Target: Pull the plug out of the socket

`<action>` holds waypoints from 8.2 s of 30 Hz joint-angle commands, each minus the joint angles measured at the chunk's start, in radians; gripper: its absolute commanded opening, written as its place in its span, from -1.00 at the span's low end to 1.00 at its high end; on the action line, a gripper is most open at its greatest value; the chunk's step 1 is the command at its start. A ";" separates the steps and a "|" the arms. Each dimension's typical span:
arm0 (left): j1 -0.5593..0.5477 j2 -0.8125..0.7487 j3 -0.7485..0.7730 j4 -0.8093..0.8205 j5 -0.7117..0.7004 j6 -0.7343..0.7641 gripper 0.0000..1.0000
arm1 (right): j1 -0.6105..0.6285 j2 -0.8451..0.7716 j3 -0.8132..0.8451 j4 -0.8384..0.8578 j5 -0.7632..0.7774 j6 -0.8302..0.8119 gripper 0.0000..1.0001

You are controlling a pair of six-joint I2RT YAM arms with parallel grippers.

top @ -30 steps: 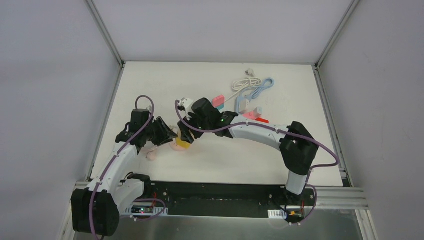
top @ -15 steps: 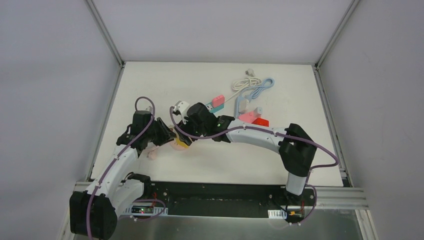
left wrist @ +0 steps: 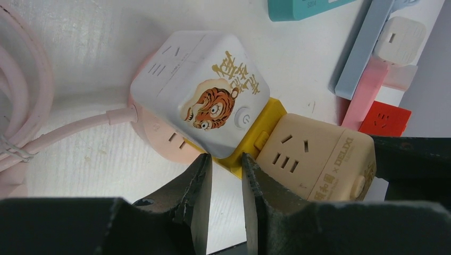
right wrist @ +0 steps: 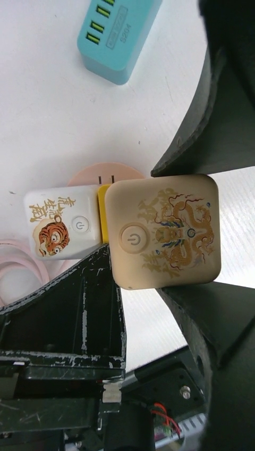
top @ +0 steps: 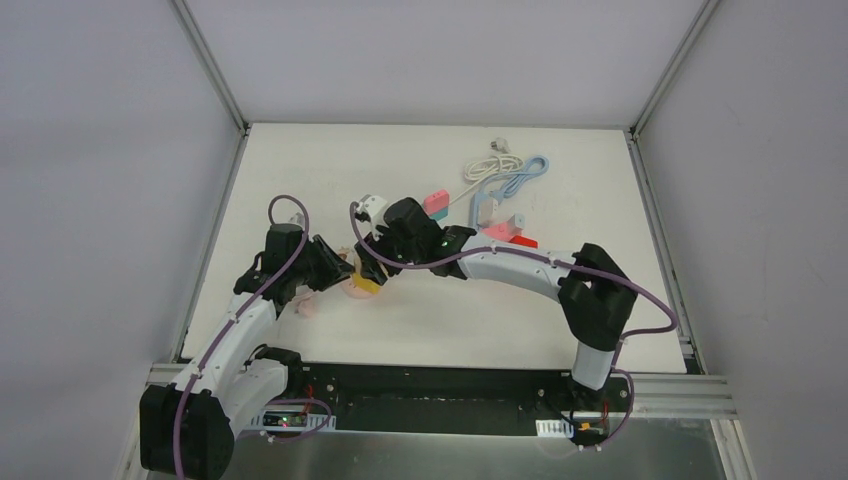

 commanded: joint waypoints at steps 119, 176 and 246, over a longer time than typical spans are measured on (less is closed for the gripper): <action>-0.041 0.087 -0.089 -0.172 -0.056 0.063 -0.51 | 0.102 -0.064 0.170 -0.044 0.041 -0.100 -1.00; -0.056 -0.022 0.355 -0.324 -0.131 0.149 0.60 | -0.219 -0.521 -0.223 -0.346 0.396 0.397 -0.82; 0.017 0.040 0.188 -0.229 -0.061 0.027 0.69 | 0.072 0.101 0.124 -0.199 0.242 0.069 0.67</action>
